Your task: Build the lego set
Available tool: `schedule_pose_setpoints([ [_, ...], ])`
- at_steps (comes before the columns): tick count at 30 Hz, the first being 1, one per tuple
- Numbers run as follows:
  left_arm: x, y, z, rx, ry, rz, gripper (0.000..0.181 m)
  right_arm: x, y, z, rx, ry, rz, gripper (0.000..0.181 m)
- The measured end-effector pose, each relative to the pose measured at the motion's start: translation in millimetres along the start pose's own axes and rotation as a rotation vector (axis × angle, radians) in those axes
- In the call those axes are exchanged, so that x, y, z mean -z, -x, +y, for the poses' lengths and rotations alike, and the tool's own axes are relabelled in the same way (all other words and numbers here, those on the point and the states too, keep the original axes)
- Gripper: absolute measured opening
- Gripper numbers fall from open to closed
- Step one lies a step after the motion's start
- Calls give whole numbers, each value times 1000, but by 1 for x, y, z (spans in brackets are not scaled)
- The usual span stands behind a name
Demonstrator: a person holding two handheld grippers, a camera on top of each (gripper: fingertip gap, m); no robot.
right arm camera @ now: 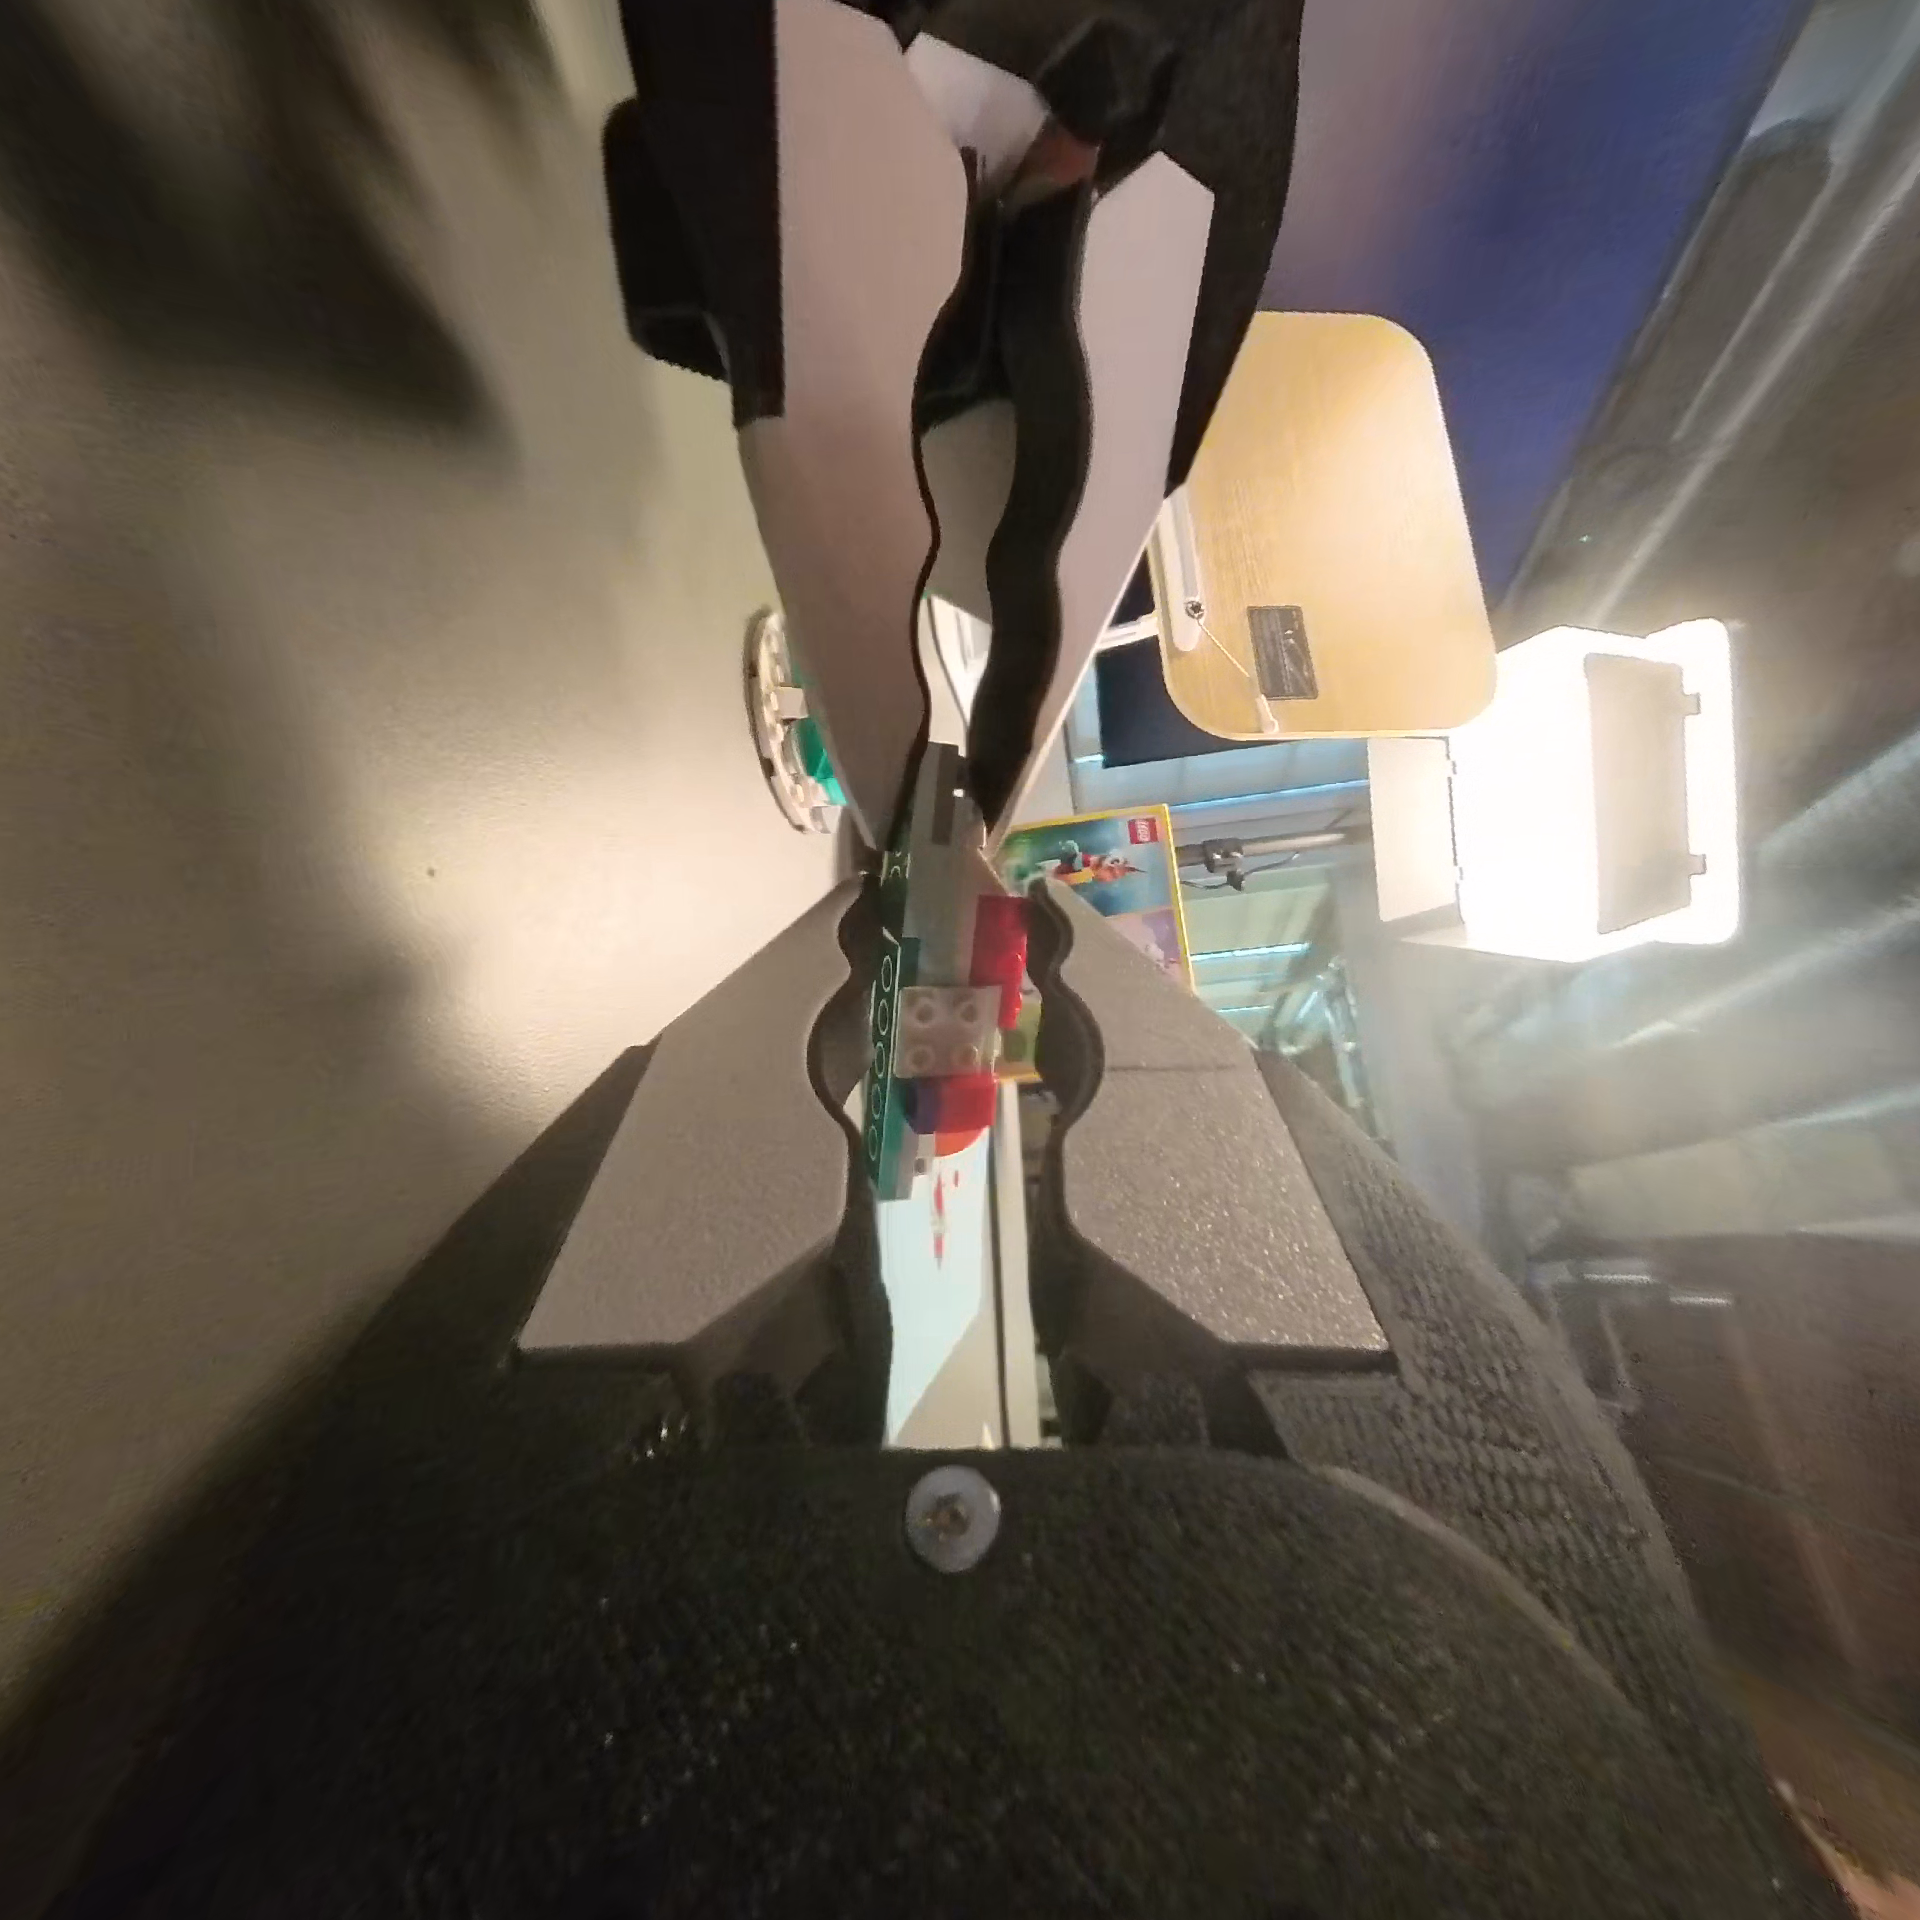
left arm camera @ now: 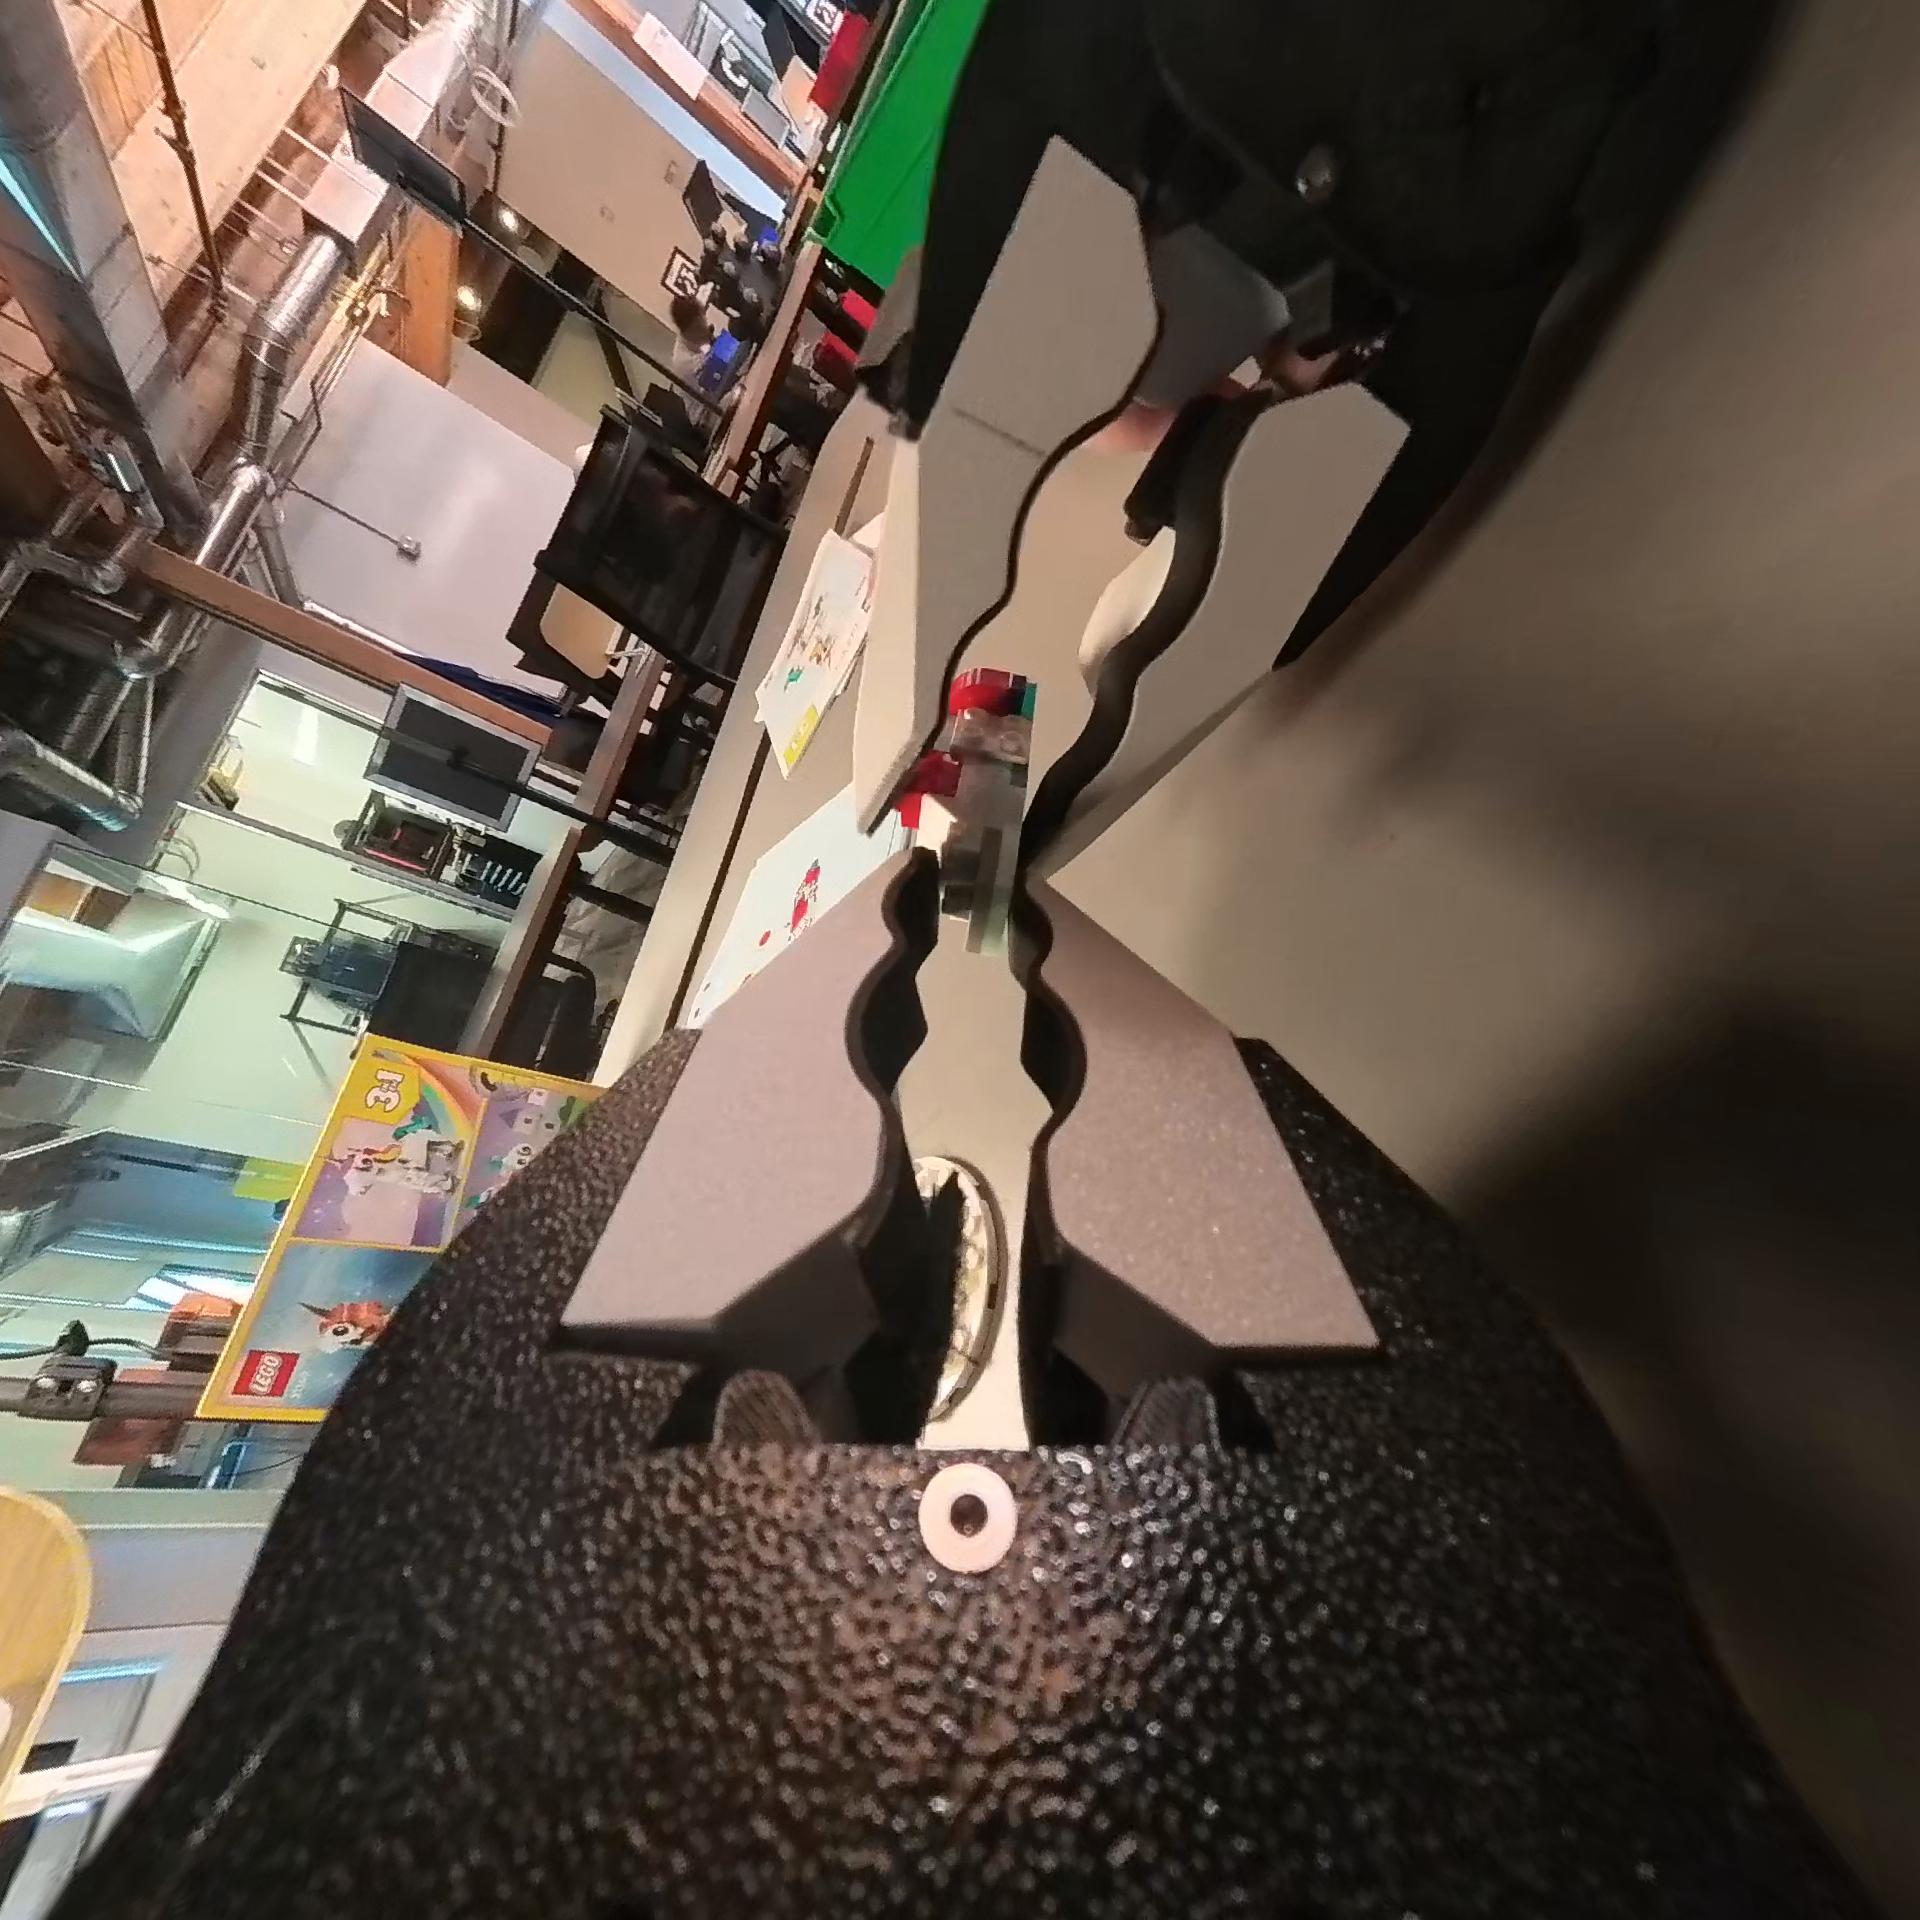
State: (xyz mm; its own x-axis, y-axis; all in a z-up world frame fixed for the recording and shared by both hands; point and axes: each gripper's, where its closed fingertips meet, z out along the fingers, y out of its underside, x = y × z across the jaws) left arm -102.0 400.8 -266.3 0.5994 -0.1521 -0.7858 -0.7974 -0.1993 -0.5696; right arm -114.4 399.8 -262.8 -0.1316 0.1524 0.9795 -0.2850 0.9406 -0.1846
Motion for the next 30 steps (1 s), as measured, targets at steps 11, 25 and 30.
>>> schedule_pose_setpoints([
  [11, 0, 1, 0, 59, -13, 18, 11, -2, 1, -1, -226, -22, -56, 27],
  [25, -1, -1, 1, 150, -25, 66, 11, 0, 4, 1, -277, -54, -96, 27],
  [30, 0, 0, 0, 137, -32, 56, 11, 0, 2, 1, -213, -31, -96, 26],
])
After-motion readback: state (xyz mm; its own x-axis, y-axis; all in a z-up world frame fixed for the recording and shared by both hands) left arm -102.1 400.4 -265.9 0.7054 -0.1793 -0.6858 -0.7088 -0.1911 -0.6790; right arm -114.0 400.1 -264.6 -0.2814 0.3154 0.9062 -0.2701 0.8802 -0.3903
